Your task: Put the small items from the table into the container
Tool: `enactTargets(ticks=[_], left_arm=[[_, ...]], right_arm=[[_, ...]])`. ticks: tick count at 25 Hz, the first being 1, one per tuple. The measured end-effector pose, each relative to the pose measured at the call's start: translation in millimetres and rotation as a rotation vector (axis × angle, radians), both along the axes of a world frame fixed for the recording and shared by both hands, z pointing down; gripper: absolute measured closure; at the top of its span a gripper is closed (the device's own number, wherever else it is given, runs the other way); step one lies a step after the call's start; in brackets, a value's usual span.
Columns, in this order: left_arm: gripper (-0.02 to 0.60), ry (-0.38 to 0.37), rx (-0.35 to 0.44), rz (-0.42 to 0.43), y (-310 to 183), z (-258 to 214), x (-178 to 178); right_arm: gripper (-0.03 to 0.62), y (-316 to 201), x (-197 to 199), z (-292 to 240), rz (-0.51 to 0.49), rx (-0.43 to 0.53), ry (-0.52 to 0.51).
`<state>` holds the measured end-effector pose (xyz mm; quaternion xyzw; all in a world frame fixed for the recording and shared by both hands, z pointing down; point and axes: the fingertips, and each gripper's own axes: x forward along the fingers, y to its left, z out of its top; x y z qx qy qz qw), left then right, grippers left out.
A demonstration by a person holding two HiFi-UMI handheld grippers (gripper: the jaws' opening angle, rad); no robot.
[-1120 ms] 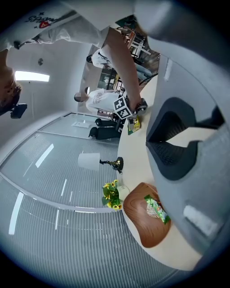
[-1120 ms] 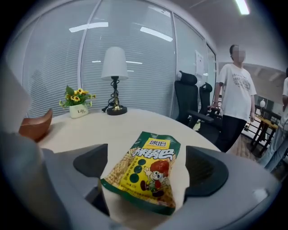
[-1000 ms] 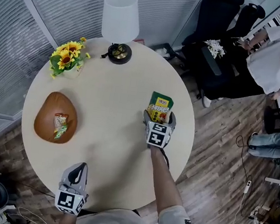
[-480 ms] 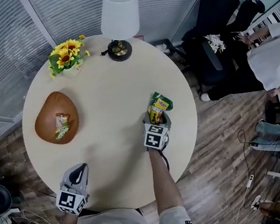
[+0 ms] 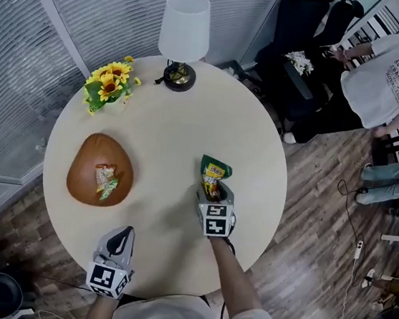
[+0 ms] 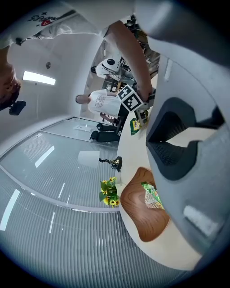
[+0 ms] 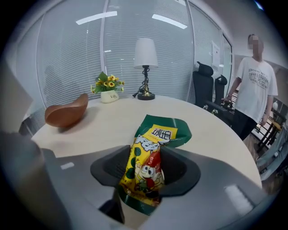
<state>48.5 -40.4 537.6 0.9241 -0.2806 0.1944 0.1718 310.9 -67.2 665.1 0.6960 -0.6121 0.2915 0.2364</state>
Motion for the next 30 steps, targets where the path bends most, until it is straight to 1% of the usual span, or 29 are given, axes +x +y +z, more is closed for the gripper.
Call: enactTargets(ticks=[3,6,10,13,16,19,21,23,26,27,29,30], left_arm=[[0.584,0.022,0.005,0.007,-3.4,-6.1,-12.4],[0.584,0.043,0.011,-0.002,-5.1,-11.2,-30.2],[0.584,0.062,0.018,-0.03,-14.6,-12.3,-60.5],[0.584,0.071,0.021,-0.067,-25.4,-12.9,-88.2],[0.584,0.074,0.029,-0.112,-32.3,-17.0,-117.9],[0.584,0.077,0.03,-0.153,-37.8,-16.9,-145.3],[0.584,0.078,0.025,-0.181,-40.9,-14.8,-162.2],[0.584,0.079,0.022,-0.206,-42.0,-13.2,-177.7],[0.584,0.083,0.022,-0.229,-43.2,-12.4,-194.3],[0.584,0.085,0.021,-0.232,-43.7,-12.3,-197.6],[0.584,0.092,0.021,-0.235,-44.5,-12.3,-201.7],[0.584,0.096,0.021,-0.234,-44.7,-12.1,-202.9]], right_arm=[[0.393,1.9,-38.6,-30.0,-0.027,0.053,-0.006],[0.398,-7.9,-78.8,-66.2,-0.074,0.13,-0.002],[0.398,-43.3,-145.0,-115.2,-0.176,0.236,-0.015],[0.398,-74.2,-194.7,-128.4,-0.26,0.268,-0.023],[0.398,-100.0,-242.1,-129.4,-0.332,0.266,-0.034],[0.398,-122.1,-280.9,-125.1,-0.391,0.244,-0.031],[0.398,-132.4,-303.9,-117.0,-0.433,0.202,-0.028],[0.392,-136.5,-323.4,-103.2,-0.478,0.141,-0.028],[0.379,-138.7,-341.5,-82.0,-0.53,0.064,-0.01],[0.362,-139.9,-342.7,-77.1,-0.533,0.054,0.008],[0.362,-141.7,-340.6,-73.1,-0.52,0.045,0.043],[0.342,-141.9,-339.1,-73.3,-0.509,0.048,0.048]])
